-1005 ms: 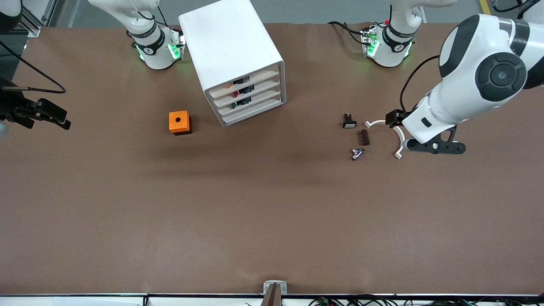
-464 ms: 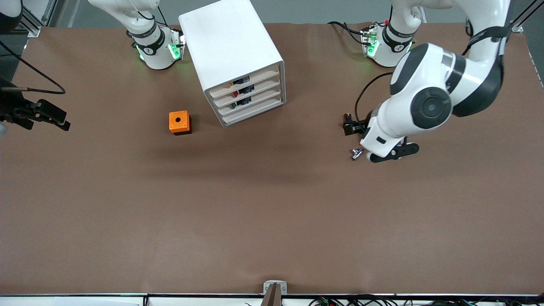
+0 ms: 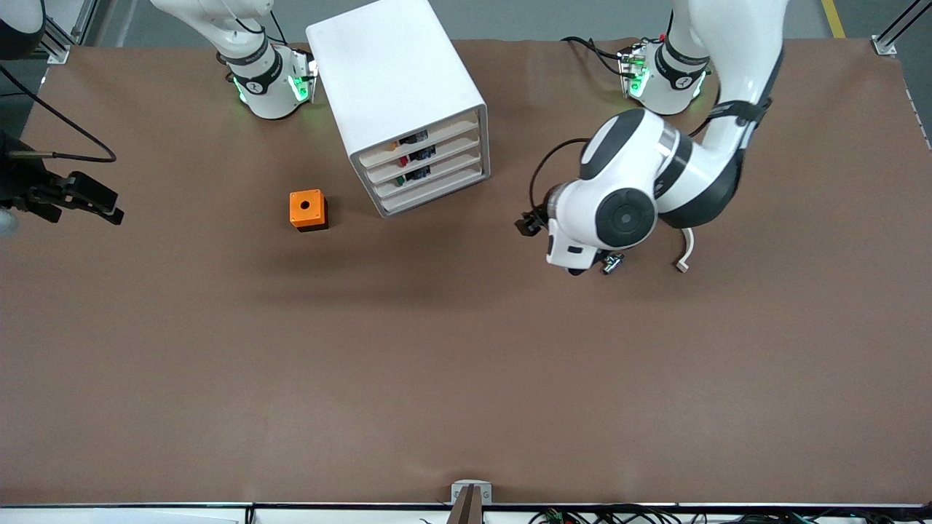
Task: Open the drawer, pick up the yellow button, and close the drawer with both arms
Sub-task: 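Move the left gripper to the white cabinet's drawer handle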
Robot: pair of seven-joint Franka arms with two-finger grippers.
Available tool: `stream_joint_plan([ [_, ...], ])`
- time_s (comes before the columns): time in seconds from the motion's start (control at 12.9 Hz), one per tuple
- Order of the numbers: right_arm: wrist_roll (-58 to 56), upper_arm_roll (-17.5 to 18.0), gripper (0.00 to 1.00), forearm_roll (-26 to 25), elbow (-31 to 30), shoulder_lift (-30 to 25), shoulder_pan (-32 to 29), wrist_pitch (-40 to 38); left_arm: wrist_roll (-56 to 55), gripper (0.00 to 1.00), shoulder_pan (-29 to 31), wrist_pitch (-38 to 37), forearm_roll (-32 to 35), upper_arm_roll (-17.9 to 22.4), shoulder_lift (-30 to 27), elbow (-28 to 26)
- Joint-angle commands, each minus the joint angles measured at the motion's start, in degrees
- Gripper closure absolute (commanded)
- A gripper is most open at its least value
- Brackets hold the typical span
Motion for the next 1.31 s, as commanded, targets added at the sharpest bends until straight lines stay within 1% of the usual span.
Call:
stream_joint_plan([
  [0.0, -0.31, -0.22, 0.0, -0.6, -2.37, -2.27, 0.26, 0.84, -14.26, 0.0, -2.28, -0.78, -5.18, 0.16, 4.64, 2.91],
  [0.08, -0.4, -0.22, 0.0, -0.6, -2.29, -2.27, 0.26, 0.93, -20.15, 0.0, -2.64, -0.78, -6.85, 0.16, 5.79, 2.91],
  [0.23, -0.31, -0.14, 0.0, -0.6, -2.29, -2.18, 0.08, 0.93, -31.75, 0.0, -2.3, -0.87, -14.73, 0.25, 8.25, 2.82],
  [0.31, -0.31, -0.22, 0.0, -0.6, -2.29, -2.18, 0.08, 0.93, -36.34, 0.0, -2.03, -0.96, -17.3, 0.34, 8.96, 2.74],
  [0.39, -0.4, -0.14, 0.0, -0.6, -2.29, -2.18, 0.08, 0.93, -38.82, 0.0, -2.29, -0.96, -18.46, 0.34, 9.23, 2.74],
  [0.46, -0.4, -0.14, 0.0, -0.6, -2.29, -2.09, 0.08, 0.93, -43.19, 0.0, -2.47, -0.96, -21.34, 0.34, 9.4, 2.56],
  [0.54, -0.4, -0.22, 0.0, -0.6, -2.29, -2.18, 0.08, 0.93, -48.11, 0.0, -2.47, -0.96, -25.02, 0.34, 10.8, 2.47],
  [0.62, -0.4, -0.14, 0.0, -0.6, -2.29, -2.18, 0.17, 0.93, -53.29, 0.0, -2.47, -0.96, -27.32, 0.34, 11.68, 2.3],
  [0.77, -0.4, -0.14, 0.0, -0.6, -2.29, -2.18, 0.17, 0.93, -63.67, 0.01, -2.9, -0.96, -28.05, 0.25, 13.53, 2.38],
  [0.93, -0.4, -0.14, 0.0, -0.6, -2.2, -2.0, 0.0, 0.93, -72.12, 0.03, -5.36, -0.96, -27.87, 0.25, 15.37, 2.38],
  [1.0, -0.49, -0.22, 0.0, -0.6, -2.2, -2.0, -0.01, 0.93, -73.72, 0.05, -6.5, -0.96, -27.96, 0.25, 15.47, 2.38],
  [1.08, -0.58, -0.22, 0.0, -0.6, -2.11, -1.92, -0.01, 0.93, -74.43, 0.05, -7.56, -0.96, -28.13, 0.25, 15.47, 2.38],
  [1.24, -0.58, -0.22, 0.0, -0.6, -2.11, -2.0, -0.01, 0.93, -74.7, 0.09, -8.35, -1.22, -28.74, 0.16, 15.38, 2.47],
])
